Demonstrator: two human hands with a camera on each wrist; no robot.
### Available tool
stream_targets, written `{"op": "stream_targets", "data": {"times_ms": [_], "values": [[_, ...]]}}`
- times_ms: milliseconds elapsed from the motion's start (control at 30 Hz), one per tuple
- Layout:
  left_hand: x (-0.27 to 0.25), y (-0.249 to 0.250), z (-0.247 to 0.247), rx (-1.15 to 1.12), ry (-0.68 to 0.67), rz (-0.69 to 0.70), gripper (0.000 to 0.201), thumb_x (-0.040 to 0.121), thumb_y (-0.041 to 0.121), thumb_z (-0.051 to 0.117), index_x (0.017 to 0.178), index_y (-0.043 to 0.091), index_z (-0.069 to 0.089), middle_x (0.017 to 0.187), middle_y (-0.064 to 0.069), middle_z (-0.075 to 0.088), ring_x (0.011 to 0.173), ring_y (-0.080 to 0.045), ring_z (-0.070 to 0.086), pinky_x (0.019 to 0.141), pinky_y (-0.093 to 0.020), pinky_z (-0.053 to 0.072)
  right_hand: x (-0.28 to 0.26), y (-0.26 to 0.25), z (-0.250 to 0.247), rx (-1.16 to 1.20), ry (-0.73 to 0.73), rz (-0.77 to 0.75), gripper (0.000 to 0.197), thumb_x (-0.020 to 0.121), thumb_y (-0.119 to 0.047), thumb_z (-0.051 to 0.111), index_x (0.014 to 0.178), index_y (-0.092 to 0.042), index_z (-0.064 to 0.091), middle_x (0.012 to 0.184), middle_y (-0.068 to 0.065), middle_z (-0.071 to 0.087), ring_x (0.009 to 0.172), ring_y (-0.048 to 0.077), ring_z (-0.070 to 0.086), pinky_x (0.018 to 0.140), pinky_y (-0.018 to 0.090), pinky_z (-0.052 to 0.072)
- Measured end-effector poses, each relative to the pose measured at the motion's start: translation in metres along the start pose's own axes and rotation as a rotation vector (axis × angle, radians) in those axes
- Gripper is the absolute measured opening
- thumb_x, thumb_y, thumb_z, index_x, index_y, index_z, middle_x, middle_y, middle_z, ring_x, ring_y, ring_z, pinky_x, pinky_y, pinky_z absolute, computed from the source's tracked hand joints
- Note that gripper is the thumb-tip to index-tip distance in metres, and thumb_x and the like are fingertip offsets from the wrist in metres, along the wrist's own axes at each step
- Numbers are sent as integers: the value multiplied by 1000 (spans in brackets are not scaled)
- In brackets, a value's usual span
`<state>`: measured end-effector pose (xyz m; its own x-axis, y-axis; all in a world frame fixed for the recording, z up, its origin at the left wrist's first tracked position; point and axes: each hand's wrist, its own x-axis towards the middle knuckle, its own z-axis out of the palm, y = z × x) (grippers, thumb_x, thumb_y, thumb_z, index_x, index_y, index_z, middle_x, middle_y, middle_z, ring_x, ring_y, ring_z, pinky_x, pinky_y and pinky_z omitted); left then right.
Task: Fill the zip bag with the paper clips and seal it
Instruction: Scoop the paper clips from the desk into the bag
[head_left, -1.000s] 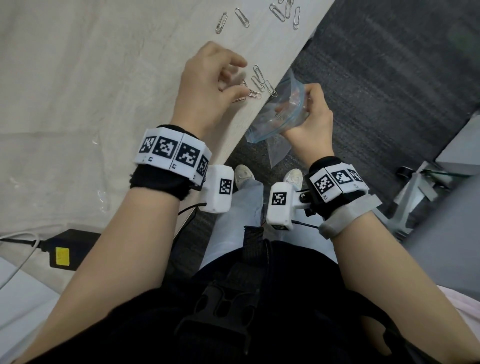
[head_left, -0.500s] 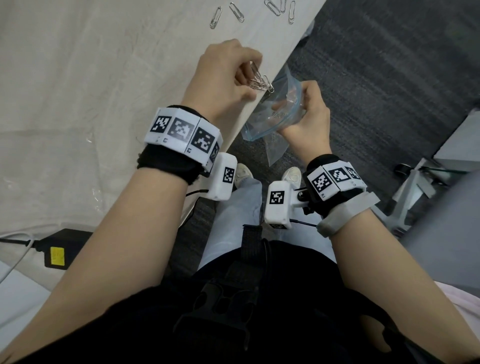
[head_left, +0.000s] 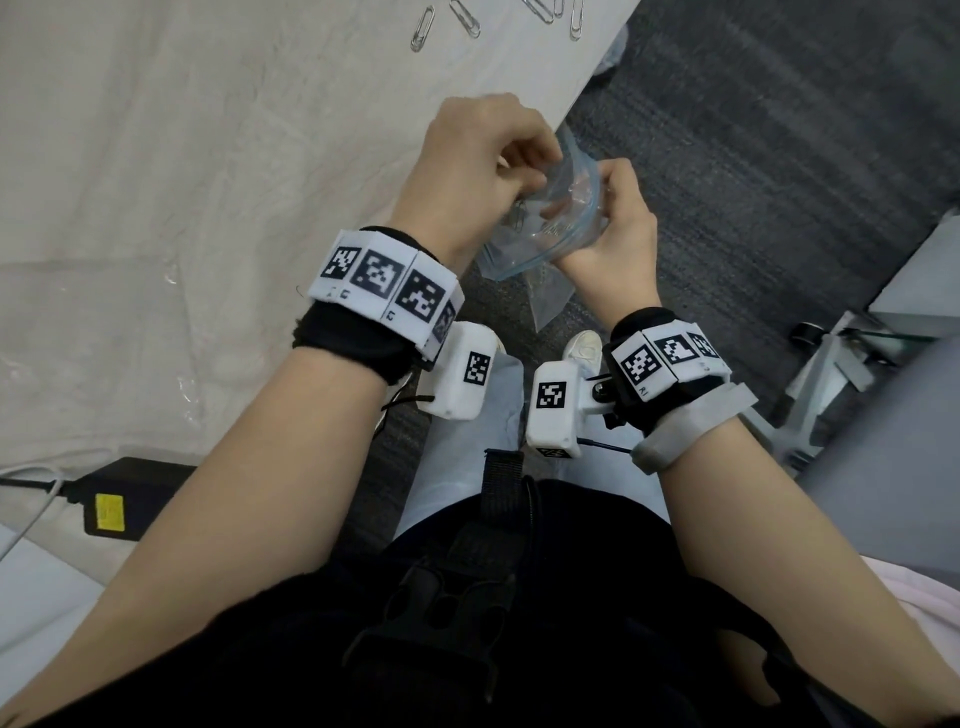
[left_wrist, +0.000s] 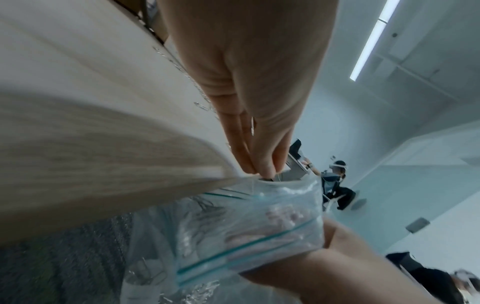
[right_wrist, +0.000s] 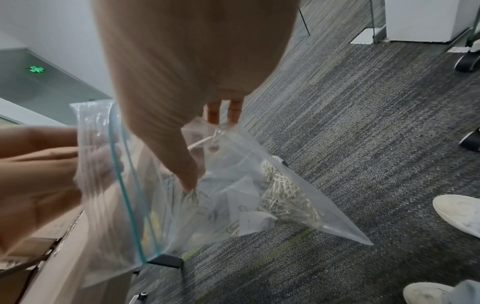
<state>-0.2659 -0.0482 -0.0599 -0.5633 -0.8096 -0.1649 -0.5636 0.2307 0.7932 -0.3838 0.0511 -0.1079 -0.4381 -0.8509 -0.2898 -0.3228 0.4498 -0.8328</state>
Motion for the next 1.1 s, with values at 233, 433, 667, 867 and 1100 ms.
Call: {"op": "stream_targets", "data": {"times_ms": [233, 433, 667, 867, 1100], "values": [[2, -28, -17, 111, 288, -59, 21, 83, 20, 61, 102, 14, 68, 112, -6, 59, 105, -15, 53, 86, -9, 39, 1, 2, -2, 37, 4, 29, 34, 77, -31, 79, 93, -26, 49, 89, 6, 71, 85, 25, 68, 80, 49, 54], [13, -35, -24, 335, 173, -209, 59, 90, 30, 51, 143, 13, 31, 156, -12, 15, 145, -29, 7, 118, -39, 6, 9, 5, -8, 34, 17, 53, 34, 76, -30, 77, 96, -25, 50, 91, 5, 72, 89, 24, 68, 82, 50, 54], [34, -33, -8, 526, 41, -243, 75, 94, 46, 34, 148, 8, -3, 156, -19, -9, 144, -36, -10, 113, -55, -9, 25, 9, -22, 48, 41, 74, 34, 76, -27, 78, 95, -26, 49, 92, 6, 71, 88, 26, 67, 81, 50, 55], [39, -24, 4, 515, -2, -212, 63, 99, 42, 22, 148, 8, -1, 156, -20, -7, 144, -36, -9, 114, -54, -9, 42, 9, -31, 51, 12, 74, 35, 76, -26, 80, 95, -25, 50, 90, 6, 73, 86, 24, 70, 80, 50, 55], [28, -12, -10, 195, 148, -218, 67, 83, 47, 61, 138, 16, 40, 148, -8, 30, 136, -19, 24, 115, -29, 18, 59, 0, -44, 47, -77, 30, 37, 76, -21, 80, 97, -22, 49, 92, 3, 72, 86, 21, 69, 81, 47, 57]]}}
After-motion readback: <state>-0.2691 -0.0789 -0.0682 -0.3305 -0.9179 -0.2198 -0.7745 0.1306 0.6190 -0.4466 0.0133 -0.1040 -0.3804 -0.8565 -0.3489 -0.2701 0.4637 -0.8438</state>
